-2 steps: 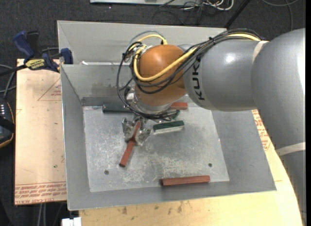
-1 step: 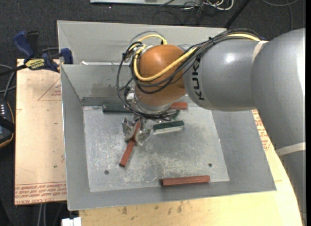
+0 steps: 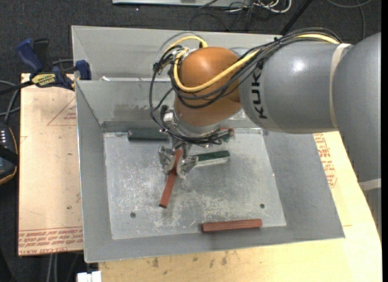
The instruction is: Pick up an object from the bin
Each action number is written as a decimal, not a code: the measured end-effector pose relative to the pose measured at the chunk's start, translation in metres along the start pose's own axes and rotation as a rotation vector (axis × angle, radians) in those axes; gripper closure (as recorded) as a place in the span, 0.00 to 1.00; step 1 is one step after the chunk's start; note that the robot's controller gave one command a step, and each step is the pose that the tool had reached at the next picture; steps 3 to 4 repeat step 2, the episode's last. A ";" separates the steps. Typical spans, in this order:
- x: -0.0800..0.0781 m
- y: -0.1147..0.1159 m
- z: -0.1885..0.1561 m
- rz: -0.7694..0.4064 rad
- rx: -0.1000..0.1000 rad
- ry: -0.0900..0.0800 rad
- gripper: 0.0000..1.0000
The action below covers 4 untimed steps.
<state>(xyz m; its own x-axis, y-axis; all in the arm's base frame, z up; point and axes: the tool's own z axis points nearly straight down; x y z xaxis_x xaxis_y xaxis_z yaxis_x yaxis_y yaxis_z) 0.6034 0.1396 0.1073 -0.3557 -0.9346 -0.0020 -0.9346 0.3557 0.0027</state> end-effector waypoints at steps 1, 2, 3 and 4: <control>-0.004 -0.007 -0.059 -0.020 0.000 0.001 1.00; 0.024 -0.027 -0.108 0.090 0.002 -0.003 1.00; 0.024 -0.027 -0.108 0.090 0.002 -0.003 1.00; 0.024 -0.027 -0.108 0.090 0.002 -0.003 1.00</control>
Offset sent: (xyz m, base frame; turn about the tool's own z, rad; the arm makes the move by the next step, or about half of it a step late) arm 0.0213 -0.0532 0.1262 0.1252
